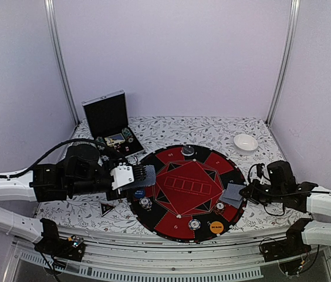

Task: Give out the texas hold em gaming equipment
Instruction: Distribute the poker card in the big blind area.

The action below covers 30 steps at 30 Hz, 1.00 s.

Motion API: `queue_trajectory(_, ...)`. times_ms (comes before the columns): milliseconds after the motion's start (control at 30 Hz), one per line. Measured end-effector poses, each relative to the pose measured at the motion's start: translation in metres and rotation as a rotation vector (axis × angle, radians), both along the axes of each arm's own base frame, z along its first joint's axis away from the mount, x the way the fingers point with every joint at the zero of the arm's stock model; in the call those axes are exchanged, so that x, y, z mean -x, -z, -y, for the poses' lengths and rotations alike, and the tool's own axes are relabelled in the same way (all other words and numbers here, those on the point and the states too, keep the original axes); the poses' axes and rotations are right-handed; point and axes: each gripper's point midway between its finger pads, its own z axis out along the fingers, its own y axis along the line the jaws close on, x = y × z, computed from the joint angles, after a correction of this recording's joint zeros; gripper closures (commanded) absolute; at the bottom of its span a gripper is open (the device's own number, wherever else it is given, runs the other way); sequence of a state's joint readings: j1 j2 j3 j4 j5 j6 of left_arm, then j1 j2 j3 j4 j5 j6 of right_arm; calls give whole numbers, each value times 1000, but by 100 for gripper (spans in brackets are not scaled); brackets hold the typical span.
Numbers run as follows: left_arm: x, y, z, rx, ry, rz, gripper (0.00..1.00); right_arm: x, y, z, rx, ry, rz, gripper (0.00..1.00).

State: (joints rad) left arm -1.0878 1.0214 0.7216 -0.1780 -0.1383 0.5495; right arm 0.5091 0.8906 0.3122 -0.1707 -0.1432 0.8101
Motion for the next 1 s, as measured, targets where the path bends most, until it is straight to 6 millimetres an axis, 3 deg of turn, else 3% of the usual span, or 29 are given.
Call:
queue_trajectory(133, 0, 0, 0, 0, 0, 0, 44, 3, 11, 1, -27, 8, -18, 87)
queue_trajectory(167, 0, 0, 0, 0, 0, 0, 44, 4, 14, 2, -29, 13, -25, 73)
queue_trajectory(267, 0, 0, 0, 0, 0, 0, 44, 5, 18, 4, -40, 31, -37, 54)
queue_trajectory(333, 0, 0, 0, 0, 0, 0, 44, 4, 16, 4, -48, 35, -26, 33)
queue_trajectory(367, 0, 0, 0, 0, 1, 0, 44, 3, 13, 5, -54, 41, -16, 13)
queue_trajectory(400, 0, 0, 0, 0, 1, 0, 44, 2, 10, 6, -57, 48, -3, 1)
queue_trajectory(600, 0, 0, 0, 0, 1, 0, 44, -6, -24, 24, -37, 139, 113, 1)
queue_trajectory(800, 0, 0, 0, 0, 1, 0, 44, -19, -101, 45, -33, 235, 331, 1)
queue_trajectory(900, 0, 0, 0, 1, 3, -1, 44, -24, -141, 35, -40, 164, 429, 1)
queue_trajectory(1000, 1, 0, 0, 0, 4, -1, 44, -34, -166, 3, -64, 15, 471, 0)
